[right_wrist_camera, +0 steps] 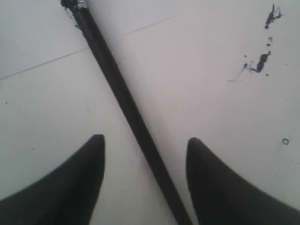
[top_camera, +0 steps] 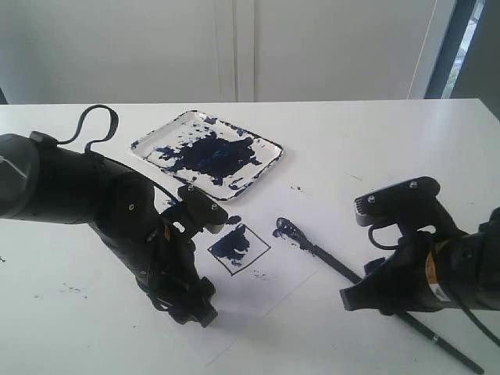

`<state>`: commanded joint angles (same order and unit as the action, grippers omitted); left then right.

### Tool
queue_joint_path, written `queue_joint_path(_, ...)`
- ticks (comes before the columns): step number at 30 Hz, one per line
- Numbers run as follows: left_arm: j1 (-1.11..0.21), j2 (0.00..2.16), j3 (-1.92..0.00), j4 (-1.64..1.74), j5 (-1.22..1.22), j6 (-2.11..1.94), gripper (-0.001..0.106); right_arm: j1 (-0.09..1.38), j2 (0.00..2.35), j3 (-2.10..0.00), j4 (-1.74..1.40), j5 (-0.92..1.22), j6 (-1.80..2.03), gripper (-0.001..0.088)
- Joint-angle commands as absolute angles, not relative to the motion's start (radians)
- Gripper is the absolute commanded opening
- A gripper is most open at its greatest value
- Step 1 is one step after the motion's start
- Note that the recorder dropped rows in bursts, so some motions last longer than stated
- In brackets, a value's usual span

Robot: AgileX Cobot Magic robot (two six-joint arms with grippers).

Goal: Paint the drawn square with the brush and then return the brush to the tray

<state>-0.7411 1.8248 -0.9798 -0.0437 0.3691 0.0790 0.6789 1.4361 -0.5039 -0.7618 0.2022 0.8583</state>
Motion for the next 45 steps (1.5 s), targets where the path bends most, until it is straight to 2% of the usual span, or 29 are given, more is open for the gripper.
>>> queue_joint_path(5, -0.741, 1.825, -0.98, -0.045, 0.371, 0.079, 0.075, 0.677, 1.519, -0.557, -0.783, 0.174, 0.858, 0.0459)
queue_joint_path(17, -0.741, 1.825, -0.98, -0.045, 0.392, 0.079, 0.075, 0.662, 1.7, -0.667, -0.832, 0.249, 0.857, 0.0421)
queue_joint_path(19, -0.741, 1.825, -0.98, -0.045, 0.392, 0.079, 0.075, 0.657, 1.732, -0.667, -0.832, 0.262, 0.866, 0.0364)
queue_joint_path(20, -0.741, 1.825, -0.98, -0.045, 0.39, 0.079, 0.075, 0.657, 1.751, -0.667, -0.825, 0.267, 0.866, 0.0276)
queue_joint_path(21, -0.741, 1.825, -0.98, -0.045, 0.39, 0.079, 0.075, 0.657, 1.757, -0.667, -0.819, 0.267, 0.866, 0.0228)
queue_joint_path(22, -0.741, 1.825, -0.98, -0.045, 0.39, 0.079, 0.075, 0.657, 1.761, -0.667, -0.816, 0.263, 0.866, 0.0079)
queue_joint_path(23, -0.741, 1.825, -0.98, -0.045, 0.39, 0.079, 0.075, 0.657, 1.761, -0.667, -0.816, 0.261, 0.866, 0.0013)
queue_joint_path(24, -0.741, 1.825, -0.98, -0.045, 0.39, 0.079, 0.075, 0.657, 1.759, -0.667, -0.816, 0.261, 0.866, 0.0)
queue_joint_path(29, -0.741, 1.825, -0.98, -0.045, 0.386, 0.079, 0.075, 0.738, 1.592, -0.678, -0.766, 0.35, 0.805, 0.0)
queue_joint_path(33, -0.741, 1.825, -0.98, -0.045, 0.382, 0.079, 0.075, 0.86, 1.437, -0.855, -0.537, 0.772, 0.463, 0.0)
queue_joint_path(38, -0.741, 1.825, -0.98, -0.045, 0.37, 0.079, 0.075, 0.95, 1.431, -1.088, -0.465, 1.097, 0.26, 0.0)
queue_joint_path(41, -0.741, 1.825, -0.98, -0.045, 0.369, 0.079, 0.075, 0.976, 1.458, -1.157, -0.489, 1.208, 0.195, 0.0)
queue_joint_path(45, -0.741, 1.825, -0.98, -0.045, 0.369, 0.079, 0.075, 1.008, 1.524, -1.188, -0.575, 1.221, 0.157, 0.0)
